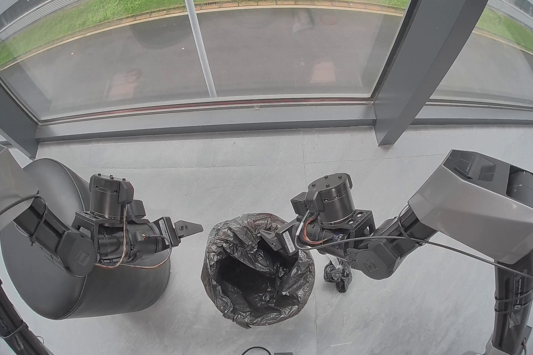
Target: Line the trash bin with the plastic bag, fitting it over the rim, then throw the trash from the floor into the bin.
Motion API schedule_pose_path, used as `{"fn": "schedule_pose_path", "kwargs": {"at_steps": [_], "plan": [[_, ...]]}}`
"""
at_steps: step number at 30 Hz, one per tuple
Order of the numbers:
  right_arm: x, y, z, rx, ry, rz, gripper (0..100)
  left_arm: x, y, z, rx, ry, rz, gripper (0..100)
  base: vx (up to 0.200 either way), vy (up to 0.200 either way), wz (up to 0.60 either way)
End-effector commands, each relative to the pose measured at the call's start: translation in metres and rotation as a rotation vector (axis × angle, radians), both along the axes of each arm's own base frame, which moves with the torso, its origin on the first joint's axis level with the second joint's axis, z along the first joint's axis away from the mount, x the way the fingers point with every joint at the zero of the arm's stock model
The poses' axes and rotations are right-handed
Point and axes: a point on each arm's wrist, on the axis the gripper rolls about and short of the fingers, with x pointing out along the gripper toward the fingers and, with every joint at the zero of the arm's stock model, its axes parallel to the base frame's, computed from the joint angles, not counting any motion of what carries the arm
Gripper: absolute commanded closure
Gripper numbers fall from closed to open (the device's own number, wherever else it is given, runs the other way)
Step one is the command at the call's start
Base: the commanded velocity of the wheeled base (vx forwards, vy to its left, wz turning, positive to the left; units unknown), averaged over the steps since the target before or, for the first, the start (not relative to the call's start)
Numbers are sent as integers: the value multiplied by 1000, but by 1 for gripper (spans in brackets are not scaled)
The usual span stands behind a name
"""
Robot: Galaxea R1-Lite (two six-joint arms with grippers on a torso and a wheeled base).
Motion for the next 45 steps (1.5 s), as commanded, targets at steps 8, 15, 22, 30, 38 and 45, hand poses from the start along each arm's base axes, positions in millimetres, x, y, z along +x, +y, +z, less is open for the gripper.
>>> {"fn": "schedule_pose_path", "kwargs": {"at_steps": [8, 15, 22, 30, 38, 45], "plan": [[-28, 40, 1, -4, -8, 105, 0, -8, 5, 15, -16, -43, 12, 0, 0, 0, 0], [-35, 67, -14, -38, 12, 137, 0, -8, 5, 15, -12, -45, 9, 0, 0, 0, 0], [-32, 71, -22, -49, 9, 124, 100, -9, 5, 14, -10, -41, 8, 0, 0, 0, 0], [-22, 70, -26, -43, 7, 104, 100, -8, 5, 12, -9, -35, 8, 0, 0, 0, 0], [6, 67, -40, -34, 1, 54, 100, -8, 4, 10, -7, -28, 7, 0, 0, 0, 0], [30, 70, -55, -46, 15, 23, 100, -6, 4, 5, -2, -15, 8, 0, 0, 0, 0]]}}
